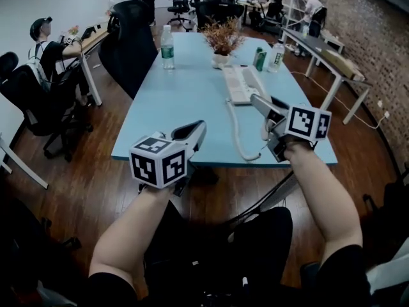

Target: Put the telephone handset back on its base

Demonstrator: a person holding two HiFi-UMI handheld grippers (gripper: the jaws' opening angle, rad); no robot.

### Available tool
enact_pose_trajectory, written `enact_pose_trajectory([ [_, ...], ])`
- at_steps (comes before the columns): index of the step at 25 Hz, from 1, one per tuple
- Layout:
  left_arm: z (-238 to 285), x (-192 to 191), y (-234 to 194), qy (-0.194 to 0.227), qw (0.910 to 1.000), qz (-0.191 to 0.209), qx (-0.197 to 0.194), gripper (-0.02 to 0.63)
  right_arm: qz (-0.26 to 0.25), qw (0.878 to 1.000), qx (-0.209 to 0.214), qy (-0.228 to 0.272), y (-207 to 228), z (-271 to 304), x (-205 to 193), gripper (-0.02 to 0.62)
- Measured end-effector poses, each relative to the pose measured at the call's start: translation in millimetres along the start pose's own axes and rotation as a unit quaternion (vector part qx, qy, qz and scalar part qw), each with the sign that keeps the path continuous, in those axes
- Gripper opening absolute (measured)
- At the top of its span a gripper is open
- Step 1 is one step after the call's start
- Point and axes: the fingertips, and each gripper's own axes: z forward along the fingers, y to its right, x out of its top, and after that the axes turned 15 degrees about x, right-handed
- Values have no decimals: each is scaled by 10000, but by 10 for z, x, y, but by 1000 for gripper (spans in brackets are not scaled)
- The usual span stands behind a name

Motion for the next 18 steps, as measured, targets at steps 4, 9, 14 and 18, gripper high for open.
enact_pose_trajectory([
  [4,38,9,-54,28,10000,-38,8,-2,40,9980,-526,-360,557,431,123,232],
  [9,131,6,-189,21,9999,-136,30,-2,219,9886,-1350,-628,1393,917,185,232],
  [14,194,51,-303,46,9999,-143,72,-2,-138,9732,-1935,-1232,1786,1324,115,232],
  [18,241,49,-341,33,9998,-181,56,-2,-509,9602,-2224,-1613,1900,1599,136,232],
])
